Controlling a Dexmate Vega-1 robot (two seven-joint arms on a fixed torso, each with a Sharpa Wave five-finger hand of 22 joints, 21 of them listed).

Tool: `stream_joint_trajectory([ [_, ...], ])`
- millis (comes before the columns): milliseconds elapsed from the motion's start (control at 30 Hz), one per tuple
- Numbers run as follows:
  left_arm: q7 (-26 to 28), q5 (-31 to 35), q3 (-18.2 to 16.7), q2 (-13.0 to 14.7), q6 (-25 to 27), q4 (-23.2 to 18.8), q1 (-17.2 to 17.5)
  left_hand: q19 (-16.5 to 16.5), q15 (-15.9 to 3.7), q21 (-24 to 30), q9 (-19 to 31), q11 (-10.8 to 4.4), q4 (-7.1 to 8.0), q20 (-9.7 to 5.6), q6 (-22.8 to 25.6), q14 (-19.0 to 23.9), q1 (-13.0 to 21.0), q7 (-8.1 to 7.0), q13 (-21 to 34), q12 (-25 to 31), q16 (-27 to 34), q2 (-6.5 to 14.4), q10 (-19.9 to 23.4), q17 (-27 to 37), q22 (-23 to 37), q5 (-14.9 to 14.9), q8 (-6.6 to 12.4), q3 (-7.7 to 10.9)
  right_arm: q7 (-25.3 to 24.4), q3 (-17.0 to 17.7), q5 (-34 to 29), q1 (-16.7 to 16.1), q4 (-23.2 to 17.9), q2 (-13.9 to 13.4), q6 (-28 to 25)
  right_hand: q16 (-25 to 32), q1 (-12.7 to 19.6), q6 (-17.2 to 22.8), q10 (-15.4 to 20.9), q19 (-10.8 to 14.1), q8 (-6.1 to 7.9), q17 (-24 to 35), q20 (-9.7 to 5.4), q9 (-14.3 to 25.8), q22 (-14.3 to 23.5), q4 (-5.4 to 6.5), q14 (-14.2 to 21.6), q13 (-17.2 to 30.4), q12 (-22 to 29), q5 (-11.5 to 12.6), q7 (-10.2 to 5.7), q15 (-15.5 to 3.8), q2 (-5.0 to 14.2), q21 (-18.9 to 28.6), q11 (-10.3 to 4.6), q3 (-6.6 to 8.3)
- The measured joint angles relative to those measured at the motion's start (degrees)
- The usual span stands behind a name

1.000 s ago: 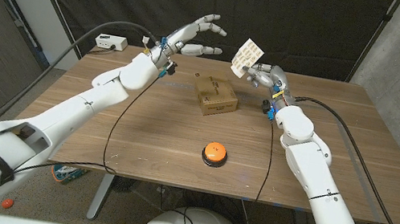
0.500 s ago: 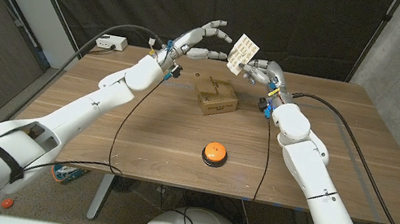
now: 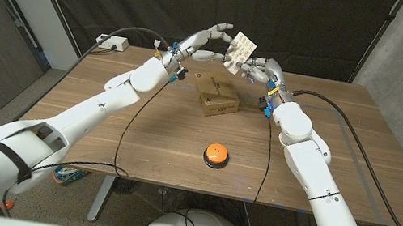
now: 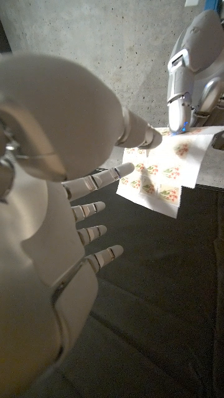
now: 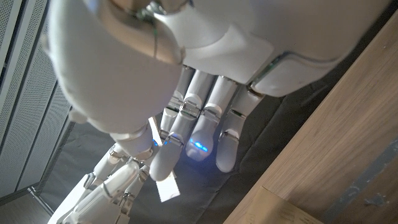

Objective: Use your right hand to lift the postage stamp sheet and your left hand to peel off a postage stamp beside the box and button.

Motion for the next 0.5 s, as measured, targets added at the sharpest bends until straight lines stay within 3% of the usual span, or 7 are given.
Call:
stream_joint_trajectory([
  [300,1.4,1.2,0.3,-0.8,-0.2,0.2,0.0,1.0,-0.11,0.0,-0.1,-0.62,0.45,0.17,1.2,0.7,1.7,0.18,0.0,0.0,0.4,1.7,0.6,0.0,0.0,0.0,0.34,0.46,1.2,-0.9,-0.5,0.4,-0.5,-0.8,0.5,0.2,-0.1,0.0,0.3,0.6,-0.33,0.0,0.21,0.1,-0.4,-0.1,0.3,0.0,0.0,0.2,0.02,0.09,-0.15,0.0,0.29,0.25],
  [500,1.9,1.4,0.5,-1.3,-0.4,0.2,0.1,1.1,-0.09,-0.2,-0.3,0.34,0.49,0.35,1.8,1.1,2.7,0.01,0.3,0.0,0.4,2.7,1.5,0.0,0.0,-0.2,0.34,0.49,2.3,-2.0,-0.9,0.7,-0.9,-1.2,1.2,0.4,-0.1,0.0,0.4,0.6,-0.45,0.0,0.21,1.7,-0.4,0.09,0.4,0.0,0.0,0.6,0.03,0.19,-0.15,0.0,0.38,0.55],
])
